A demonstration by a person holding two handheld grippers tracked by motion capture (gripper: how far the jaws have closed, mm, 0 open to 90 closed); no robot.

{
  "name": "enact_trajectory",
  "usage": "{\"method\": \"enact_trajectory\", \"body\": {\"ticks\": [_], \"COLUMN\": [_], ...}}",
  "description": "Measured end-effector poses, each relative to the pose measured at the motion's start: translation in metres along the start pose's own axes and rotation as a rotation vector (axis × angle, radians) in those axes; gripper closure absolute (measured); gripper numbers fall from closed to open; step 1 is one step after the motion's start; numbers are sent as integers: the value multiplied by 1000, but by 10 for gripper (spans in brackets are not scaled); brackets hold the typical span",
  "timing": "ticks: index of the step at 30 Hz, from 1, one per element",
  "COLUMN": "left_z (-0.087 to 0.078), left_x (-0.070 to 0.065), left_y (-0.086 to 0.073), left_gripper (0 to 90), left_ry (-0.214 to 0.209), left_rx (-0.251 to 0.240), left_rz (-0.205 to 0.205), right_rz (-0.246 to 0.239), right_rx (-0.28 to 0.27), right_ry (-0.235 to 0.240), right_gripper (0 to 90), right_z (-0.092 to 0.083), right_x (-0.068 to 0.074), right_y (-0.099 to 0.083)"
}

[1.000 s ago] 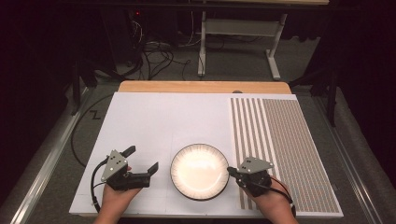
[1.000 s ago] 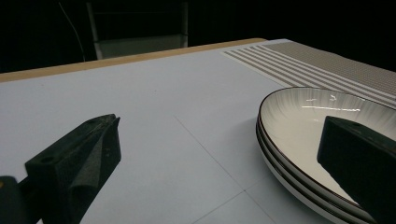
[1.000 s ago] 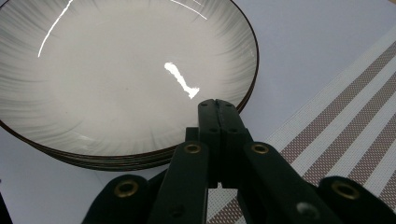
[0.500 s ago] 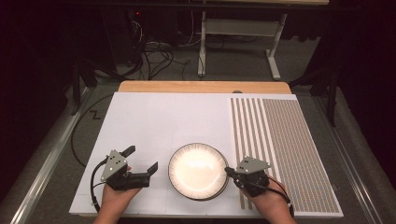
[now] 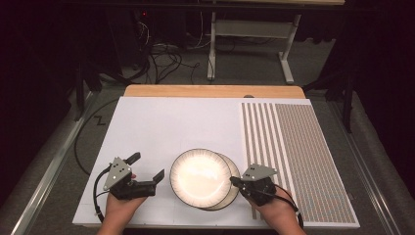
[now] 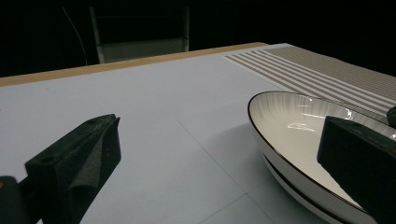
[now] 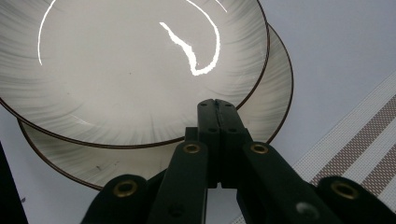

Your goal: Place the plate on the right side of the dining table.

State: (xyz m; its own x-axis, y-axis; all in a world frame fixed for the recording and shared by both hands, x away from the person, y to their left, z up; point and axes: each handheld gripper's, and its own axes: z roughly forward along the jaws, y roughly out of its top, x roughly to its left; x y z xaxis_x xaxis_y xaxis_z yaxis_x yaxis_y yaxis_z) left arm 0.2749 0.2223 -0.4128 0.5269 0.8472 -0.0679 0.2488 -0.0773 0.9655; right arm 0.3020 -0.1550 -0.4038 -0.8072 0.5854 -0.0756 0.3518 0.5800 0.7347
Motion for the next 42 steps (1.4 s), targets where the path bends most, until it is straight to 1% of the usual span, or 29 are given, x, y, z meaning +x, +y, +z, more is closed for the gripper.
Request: {"method": "enact_trajectory", "body": {"ticks": [6, 15, 17, 18, 23, 25, 28, 31, 33, 36, 42], "left_z": [-1, -2, -2, -2, -3, -3, -4, -5, -6, -7, -7], "left_x": [0, 1, 2, 2, 2, 2, 3, 3, 3, 3, 4], "left_y": [1, 2, 2, 2, 2, 2, 3, 4, 4, 6, 6], "left_gripper": [1, 1, 1, 1, 1, 1, 1, 1, 1, 1, 1], "left_ry": [0, -4, -3, -2, -3, -3, -3, -4, -6, -6, -8], "left_rx": [-8, -16, -21, -21, -22, -22, -26, -28, -37, -44, -44], "left_rz": [-5, -20, -26, -27, -25, -25, -26, -30, -40, -39, -42], "right_rz": [12, 4, 4, -7, -5, -15, -3, -6, -12, -12, -10], "right_rx": [-4, -1, 4, 6, 11, 9, 8, 8, 6, 7, 5], "right_ry": [-1, -1, 13, 10, 20, 21, 27, 30, 33, 35, 33], "right_gripper": [900, 900, 900, 900, 900, 900, 900, 900, 900, 900, 900], "right_z": [2, 4, 6, 8, 11, 12, 15, 16, 18, 18, 18], "right_x": [-1, 0, 2, 5, 8, 8, 10, 11, 13, 13, 13], "right_y": [1, 1, 2, 4, 6, 7, 8, 9, 11, 10, 10]}}
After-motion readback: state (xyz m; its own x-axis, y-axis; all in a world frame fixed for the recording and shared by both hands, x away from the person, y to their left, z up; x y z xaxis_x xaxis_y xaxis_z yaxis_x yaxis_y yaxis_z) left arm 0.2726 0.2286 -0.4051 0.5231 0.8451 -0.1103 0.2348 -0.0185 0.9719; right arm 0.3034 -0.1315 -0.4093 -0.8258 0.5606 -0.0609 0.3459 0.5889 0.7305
